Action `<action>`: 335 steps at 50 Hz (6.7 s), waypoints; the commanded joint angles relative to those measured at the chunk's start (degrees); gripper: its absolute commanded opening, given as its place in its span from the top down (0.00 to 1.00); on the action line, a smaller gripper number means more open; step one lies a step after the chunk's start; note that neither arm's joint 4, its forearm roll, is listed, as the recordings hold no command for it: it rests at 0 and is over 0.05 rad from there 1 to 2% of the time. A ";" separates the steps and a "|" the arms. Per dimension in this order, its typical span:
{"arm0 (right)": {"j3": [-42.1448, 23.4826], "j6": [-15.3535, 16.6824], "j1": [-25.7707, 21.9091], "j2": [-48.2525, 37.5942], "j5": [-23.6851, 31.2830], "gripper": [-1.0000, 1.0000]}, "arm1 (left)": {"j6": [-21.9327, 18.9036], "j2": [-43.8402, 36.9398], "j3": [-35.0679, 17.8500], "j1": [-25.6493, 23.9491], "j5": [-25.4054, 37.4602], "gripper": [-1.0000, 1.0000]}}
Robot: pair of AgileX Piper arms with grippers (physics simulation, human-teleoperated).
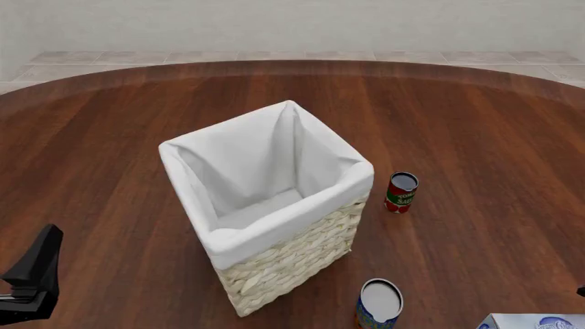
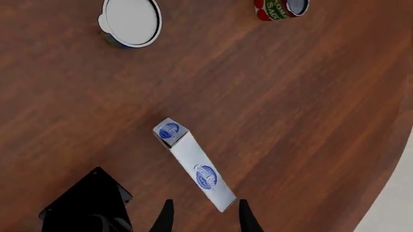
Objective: Pick up the cream cheese box, and put it in the basket.
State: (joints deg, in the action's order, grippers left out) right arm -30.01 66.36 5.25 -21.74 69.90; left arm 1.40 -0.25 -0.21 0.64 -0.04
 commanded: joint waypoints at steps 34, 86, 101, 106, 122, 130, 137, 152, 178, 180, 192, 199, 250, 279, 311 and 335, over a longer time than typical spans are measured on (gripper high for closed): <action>0.49 3.26 -3.95 3.53 -0.69 0.00 | 0.03 -0.08 -0.01 0.22 0.00 0.00; 6.14 3.05 -5.33 -0.98 -8.21 0.00 | -0.26 -0.65 0.10 0.48 -0.27 0.00; 6.87 3.27 -5.41 -1.91 -9.36 0.00 | -0.35 -1.29 0.13 0.63 -0.73 0.00; 7.36 3.39 -5.43 -2.00 -9.88 0.00 | -0.41 -1.37 0.13 0.67 -0.74 0.00; 8.85 4.17 -5.44 -3.41 -12.22 0.00 | -0.46 -1.48 0.13 0.90 -0.71 0.00; 10.19 4.63 -5.24 -4.29 -13.97 0.00 | -0.57 -1.69 0.15 0.91 -0.77 0.00; 10.84 4.92 -5.08 -4.96 -14.82 0.00 | -0.67 -1.90 0.16 0.98 -0.87 0.00; 11.75 5.44 -5.05 -5.98 -16.33 0.00 | -0.79 -2.21 0.16 1.05 -1.11 0.00; 13.85 6.69 -4.38 -7.62 -19.53 0.00 | -1.02 -2.65 0.18 1.14 -1.34 0.00; 14.24 7.30 -3.86 -7.57 -19.75 0.00 | -1.02 -2.85 0.18 1.16 -1.49 0.00; 15.47 6.92 -4.21 -9.20 -21.78 0.00 | -1.26 -3.94 0.19 1.23 -2.29 0.00; 15.98 6.90 -4.24 -9.45 -22.24 0.00 | -1.27 -4.52 0.19 1.26 -2.81 0.00; 17.62 7.81 -3.69 -9.97 -23.79 1.00 | -1.35 -5.98 0.20 1.26 -3.92 0.00; 13.38 9.36 -3.72 -11.13 -23.23 1.00 | -0.86 -3.87 0.18 1.63 -2.71 0.00; 8.77 5.78 -7.23 -12.35 -25.56 1.00 | -0.53 -1.73 0.15 1.52 -1.09 0.00; 6.83 3.31 -11.01 -10.50 -25.85 1.00 | -0.29 -1.71 0.11 1.50 -1.28 0.00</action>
State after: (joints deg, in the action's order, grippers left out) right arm -22.00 71.44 -4.29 -32.82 44.58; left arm 0.98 -1.96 -0.08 2.13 -1.21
